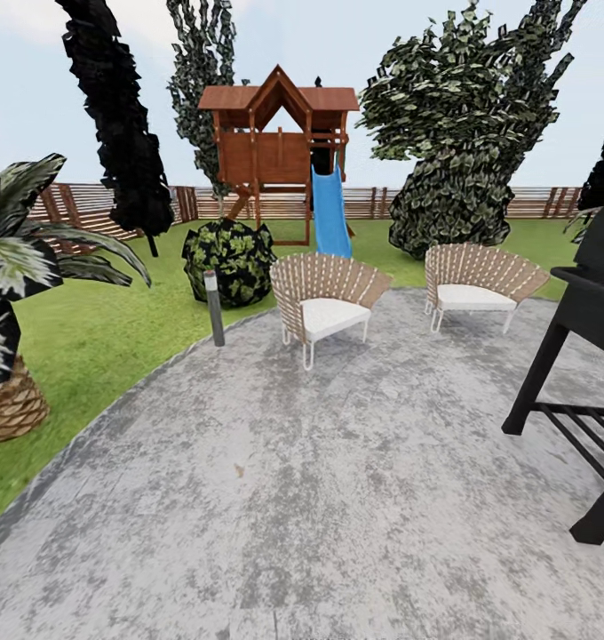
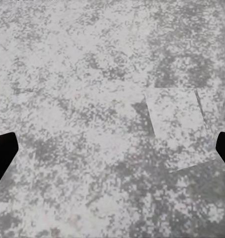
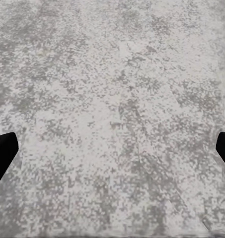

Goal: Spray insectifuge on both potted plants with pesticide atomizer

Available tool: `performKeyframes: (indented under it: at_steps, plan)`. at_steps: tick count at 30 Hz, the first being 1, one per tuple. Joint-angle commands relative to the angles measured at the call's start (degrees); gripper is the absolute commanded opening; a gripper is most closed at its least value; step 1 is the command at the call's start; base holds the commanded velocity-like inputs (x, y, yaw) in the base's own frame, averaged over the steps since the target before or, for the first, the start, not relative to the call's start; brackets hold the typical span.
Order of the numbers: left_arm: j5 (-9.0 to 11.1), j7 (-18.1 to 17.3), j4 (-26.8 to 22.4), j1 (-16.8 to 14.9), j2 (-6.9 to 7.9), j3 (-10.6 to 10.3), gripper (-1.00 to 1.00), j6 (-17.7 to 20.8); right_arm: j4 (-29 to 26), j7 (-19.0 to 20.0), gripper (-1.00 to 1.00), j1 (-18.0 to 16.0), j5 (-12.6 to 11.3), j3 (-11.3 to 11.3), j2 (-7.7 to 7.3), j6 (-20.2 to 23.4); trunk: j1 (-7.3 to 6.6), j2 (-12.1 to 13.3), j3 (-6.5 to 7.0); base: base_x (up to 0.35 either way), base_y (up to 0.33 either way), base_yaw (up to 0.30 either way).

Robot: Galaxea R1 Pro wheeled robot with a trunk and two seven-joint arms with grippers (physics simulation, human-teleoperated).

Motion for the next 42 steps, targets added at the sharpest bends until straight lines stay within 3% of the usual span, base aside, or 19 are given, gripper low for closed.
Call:
performKeyframes:
  at_steps: [1, 17, 24, 42]
  plan:
    - [0.0, 0.0, 0.0, 0.0, -0.01, 0.2, 1.0, -0.2, 0.1, 0.0, 1.0, -0.1, 0.0, 0.0, 0.0, -0.2, 0.22, -0.4, -0.28, 0.0, 0.0, -0.269]
    - [0.1, 0.0, 0.1, -0.1, -0.1, 0.3, 1.0, -0.2, -0.2, -0.1, 1.0, 0.0, 0.0, -0.1, -0.09, -0.3, 3.73, -6.9, -3.54, 0.0, 0.0, -0.283]
    - [0.1, 0.1, 0.1, -0.1, -0.1, 0.3, 1.0, -0.2, -0.2, 0.0, 1.0, -0.1, 0.0, -2.9, -0.09, -0.3, 5.27, -9.7, -5.02, 0.0, 0.0, -0.291]
    - [0.1, 0.0, 0.1, -0.1, -0.1, 0.3, 1.0, -0.2, 0.0, 0.1, 1.0, -0.1, 0.1, -2.9, -0.02, -0.2, 9.23, -16.9, -8.59, 0.0, 0.0, -0.292]
